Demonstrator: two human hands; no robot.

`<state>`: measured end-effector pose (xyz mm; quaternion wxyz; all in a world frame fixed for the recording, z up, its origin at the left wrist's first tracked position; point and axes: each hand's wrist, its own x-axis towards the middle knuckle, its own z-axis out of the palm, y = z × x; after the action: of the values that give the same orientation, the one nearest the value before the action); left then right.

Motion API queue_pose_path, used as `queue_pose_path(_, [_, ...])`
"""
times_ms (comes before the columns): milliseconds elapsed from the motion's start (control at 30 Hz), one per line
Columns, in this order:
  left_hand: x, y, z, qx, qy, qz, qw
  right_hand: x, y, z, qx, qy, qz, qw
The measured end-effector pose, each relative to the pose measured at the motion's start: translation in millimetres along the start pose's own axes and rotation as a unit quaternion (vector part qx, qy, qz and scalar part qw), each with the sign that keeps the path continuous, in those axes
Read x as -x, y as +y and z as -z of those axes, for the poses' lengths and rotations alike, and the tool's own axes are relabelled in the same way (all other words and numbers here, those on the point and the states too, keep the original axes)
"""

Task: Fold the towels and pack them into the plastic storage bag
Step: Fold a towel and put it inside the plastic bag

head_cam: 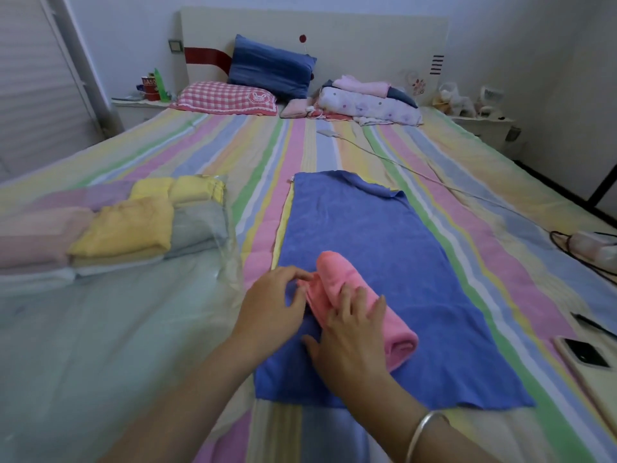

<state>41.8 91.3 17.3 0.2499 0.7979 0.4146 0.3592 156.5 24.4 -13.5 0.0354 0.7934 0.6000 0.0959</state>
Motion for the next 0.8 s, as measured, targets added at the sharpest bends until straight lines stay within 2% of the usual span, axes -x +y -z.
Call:
queue_pose_path(167, [54.3, -22.5, 39.1, -0.016, 0.036, -0.029, 0.999, 3.9, 1.9, -26.6, -0.022, 0.064, -0.071, 0.995])
queue_pose_path(333, [87.8, -42.8, 60.9, -0.023, 0.073, 0.005, 0.997, 11.0, 2.5, -34.9, -0.048, 0.050, -0.118, 0.991])
queue_pose_path(500, [129.5, -53.7, 88.5, -0.049, 0.025, -0.037, 0.998, -0.5, 4.0, -32.3, -0.043, 0.062, -0.162, 0.984])
queue_pose_path(667, [166.8, -85.8, 135.4, -0.139, -0.042, -0.055, 0.988, 1.9, 12.5, -23.7, -0.052, 0.081, -0.112, 0.989])
queue_pose_path(800, [190.1, -109.9, 161.8, -0.233, -0.095, -0.060, 0.966, 14.5, -0.4, 11.6, -0.137, 0.144, -0.095, 0.975])
